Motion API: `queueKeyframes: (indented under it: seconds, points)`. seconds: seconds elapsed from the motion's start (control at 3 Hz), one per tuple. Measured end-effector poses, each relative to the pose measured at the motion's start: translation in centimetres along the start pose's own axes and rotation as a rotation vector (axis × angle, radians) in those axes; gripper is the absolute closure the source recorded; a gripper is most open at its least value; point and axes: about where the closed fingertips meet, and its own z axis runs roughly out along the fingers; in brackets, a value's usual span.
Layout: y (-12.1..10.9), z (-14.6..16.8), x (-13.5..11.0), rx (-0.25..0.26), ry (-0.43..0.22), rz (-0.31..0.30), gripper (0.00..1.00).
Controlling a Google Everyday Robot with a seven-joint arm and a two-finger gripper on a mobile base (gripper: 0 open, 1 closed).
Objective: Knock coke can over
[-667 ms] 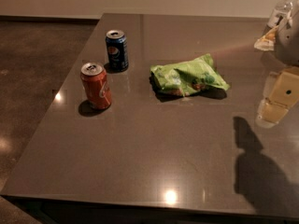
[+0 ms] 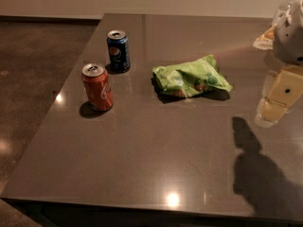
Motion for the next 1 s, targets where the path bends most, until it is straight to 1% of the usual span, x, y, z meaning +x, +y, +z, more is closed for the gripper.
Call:
queueKeyframes:
  seconds: [0.33,0.67,1.0]
  points:
    - [-0.3,1.3,-3.4,-0.025,-0.056,-0.029,0.00]
    - [0.0,3.2,-8.0,-0.031,-0.119,-0.063,0.00]
    - [0.3,5.5,-13.4,-0.020,-0.197,-0.071,0.00]
